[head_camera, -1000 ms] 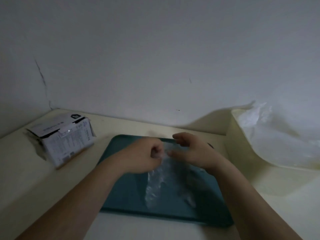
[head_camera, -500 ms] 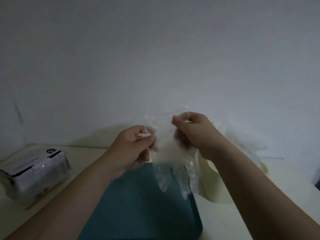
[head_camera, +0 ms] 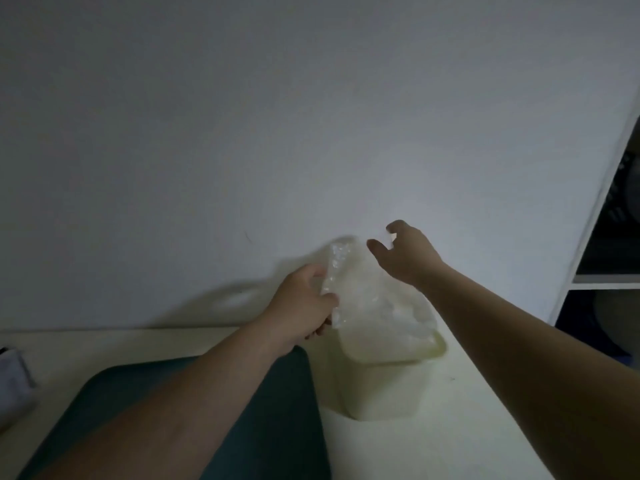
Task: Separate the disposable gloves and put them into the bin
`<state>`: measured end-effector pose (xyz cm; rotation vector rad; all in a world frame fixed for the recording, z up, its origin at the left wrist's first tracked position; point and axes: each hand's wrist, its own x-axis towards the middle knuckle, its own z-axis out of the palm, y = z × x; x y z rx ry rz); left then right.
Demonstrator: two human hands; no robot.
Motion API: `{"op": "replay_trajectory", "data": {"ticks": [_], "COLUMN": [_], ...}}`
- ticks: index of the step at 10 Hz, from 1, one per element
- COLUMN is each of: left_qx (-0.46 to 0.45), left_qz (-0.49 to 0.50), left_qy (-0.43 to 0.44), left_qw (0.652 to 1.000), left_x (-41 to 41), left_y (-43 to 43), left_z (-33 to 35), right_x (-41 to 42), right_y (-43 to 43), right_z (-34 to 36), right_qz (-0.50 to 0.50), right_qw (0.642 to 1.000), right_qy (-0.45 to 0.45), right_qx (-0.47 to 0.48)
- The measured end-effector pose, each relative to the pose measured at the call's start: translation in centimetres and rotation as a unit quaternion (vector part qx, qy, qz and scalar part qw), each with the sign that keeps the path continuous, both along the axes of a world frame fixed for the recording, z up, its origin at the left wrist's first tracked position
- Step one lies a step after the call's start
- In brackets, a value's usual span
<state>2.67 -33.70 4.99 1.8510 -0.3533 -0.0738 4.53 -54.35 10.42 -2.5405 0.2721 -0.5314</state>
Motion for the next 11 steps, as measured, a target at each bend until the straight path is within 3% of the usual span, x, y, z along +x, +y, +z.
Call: {"op": "replay_trajectory", "data": {"ticks": [1, 2, 4, 6, 9, 10, 11], "left_qx": [0.012, 0.030, 0.061, 0.046, 0.070, 0.082, 0.081], "left_qz": [0.023, 0.036, 0.013, 0.065, 0.039, 0.033, 0.034], "left_qy": [0.026, 0.029, 0.013, 0.023, 0.050, 0.051, 0.041], "left_qw": [0.999, 0.999, 0.998, 0.997, 0.996, 0.995, 0.995], "left_x": [0.5, 1.1, 1.5, 1.3, 1.2, 0.6, 0.0], "left_y": [-1.1, -1.6, -1.9, 0.5, 2.2, 2.5, 3.4], "left_z": [-1.0, -2.0, -2.8, -3.2, -3.8, -4.0, -3.7], "right_x": [-1.5, -3.3, -3.3, -1.1, 0.3, 0.0, -0.2], "right_y": [-0.4, 0.1, 2.7, 2.9, 3.6, 4.4, 5.0], "right_z": [-0.6, -0.8, -2.6, -5.6, -9.4, -8.5, -6.2], "right_qz": [0.031, 0.124, 0.167, 0.186, 0.189, 0.194, 0.171], "right_qw": [0.997, 0.982, 0.927, 0.907, 0.832, 0.828, 0.859], "right_qy": [-0.002, 0.095, 0.274, 0.323, 0.415, 0.415, 0.363], "right_qx": [-0.066, -0.107, -0.195, -0.194, -0.315, -0.324, -0.319]}}
